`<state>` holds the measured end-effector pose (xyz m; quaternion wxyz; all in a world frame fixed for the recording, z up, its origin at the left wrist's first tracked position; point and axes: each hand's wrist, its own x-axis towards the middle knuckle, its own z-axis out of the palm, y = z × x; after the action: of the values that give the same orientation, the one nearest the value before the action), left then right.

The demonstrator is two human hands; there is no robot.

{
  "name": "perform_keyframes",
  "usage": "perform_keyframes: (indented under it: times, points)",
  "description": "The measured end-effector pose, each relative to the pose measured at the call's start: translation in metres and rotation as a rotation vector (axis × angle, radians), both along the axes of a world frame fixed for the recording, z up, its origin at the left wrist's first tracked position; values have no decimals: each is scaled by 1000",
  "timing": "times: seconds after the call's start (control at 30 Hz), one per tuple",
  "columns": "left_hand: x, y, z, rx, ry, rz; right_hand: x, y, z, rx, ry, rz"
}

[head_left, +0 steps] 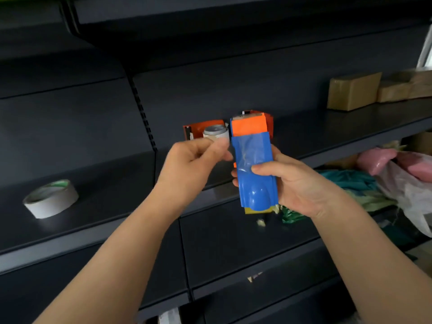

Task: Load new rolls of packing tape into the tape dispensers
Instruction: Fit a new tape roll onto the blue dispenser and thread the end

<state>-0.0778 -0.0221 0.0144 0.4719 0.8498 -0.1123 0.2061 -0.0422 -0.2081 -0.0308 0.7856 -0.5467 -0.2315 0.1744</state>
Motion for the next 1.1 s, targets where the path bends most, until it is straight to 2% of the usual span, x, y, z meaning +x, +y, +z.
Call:
perform_keyframes:
  times: [0.13,0.27,0.6,0.8,0.97,1.1]
  points:
    - [13,-21,-2,-221,179,-75,15,-1,0,-20,-64,26]
    - [30,-34,-1,-295,161,-2,29,-12,3,-33,-93,58]
    - [63,-103,11,-254,110,124,77,-66,14,-37,-78,75]
    - [86,-139,23,-331,81,208,100,-99,19,-104,-138,105]
    - [94,-166,27,-222,173,199,115,-121,27,-220,-187,47]
    - [97,-177,33,-370,219,250,124,-140,32,-250,-184,83]
